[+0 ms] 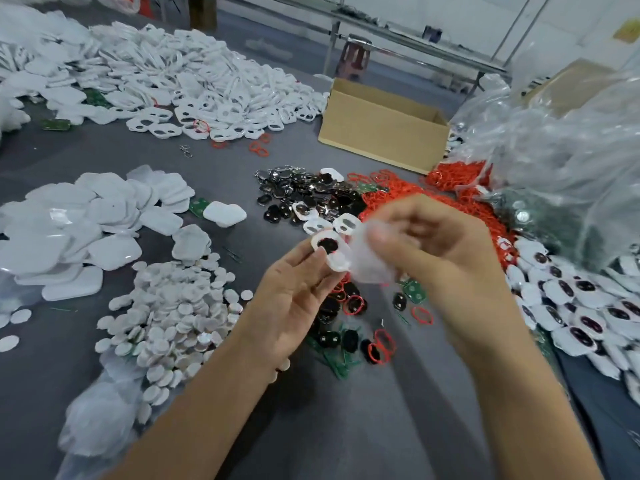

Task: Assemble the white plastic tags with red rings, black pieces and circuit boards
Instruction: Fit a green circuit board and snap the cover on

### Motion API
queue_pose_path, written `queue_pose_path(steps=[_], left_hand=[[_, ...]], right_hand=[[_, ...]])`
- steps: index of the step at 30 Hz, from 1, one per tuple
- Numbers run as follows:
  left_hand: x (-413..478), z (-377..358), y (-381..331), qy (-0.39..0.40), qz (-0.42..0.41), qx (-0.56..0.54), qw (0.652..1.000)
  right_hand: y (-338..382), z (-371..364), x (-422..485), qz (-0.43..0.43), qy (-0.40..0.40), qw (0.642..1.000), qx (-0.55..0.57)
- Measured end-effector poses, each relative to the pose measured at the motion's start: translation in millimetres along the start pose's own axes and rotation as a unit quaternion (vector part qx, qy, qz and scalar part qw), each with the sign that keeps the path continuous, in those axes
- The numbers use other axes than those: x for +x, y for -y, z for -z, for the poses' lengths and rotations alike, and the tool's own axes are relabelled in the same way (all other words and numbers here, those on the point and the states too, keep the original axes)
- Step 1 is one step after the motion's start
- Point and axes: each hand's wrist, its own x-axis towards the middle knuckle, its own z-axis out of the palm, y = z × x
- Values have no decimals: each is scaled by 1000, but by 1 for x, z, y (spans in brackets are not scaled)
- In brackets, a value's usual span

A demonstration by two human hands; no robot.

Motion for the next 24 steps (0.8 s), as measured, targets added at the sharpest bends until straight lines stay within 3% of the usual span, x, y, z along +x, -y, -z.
queue_pose_path(steps=[5, 10, 17, 24], left_hand=[[-3, -3, -11, 3, -8, -8, 1000], [-7, -8, -16, 29, -8, 14, 999], [-9, -11, -10, 39, 9, 32, 999], [-12, -12, -5, 53, 29, 40, 997]], right_hand=[[-66, 48, -34, -145, -76, 982, -97], [-107, 54, -52, -188, -88, 971, -121], [-111, 58, -52, -127, -83, 978, -144], [-98, 51, -49, -89, -141, 986, -23]])
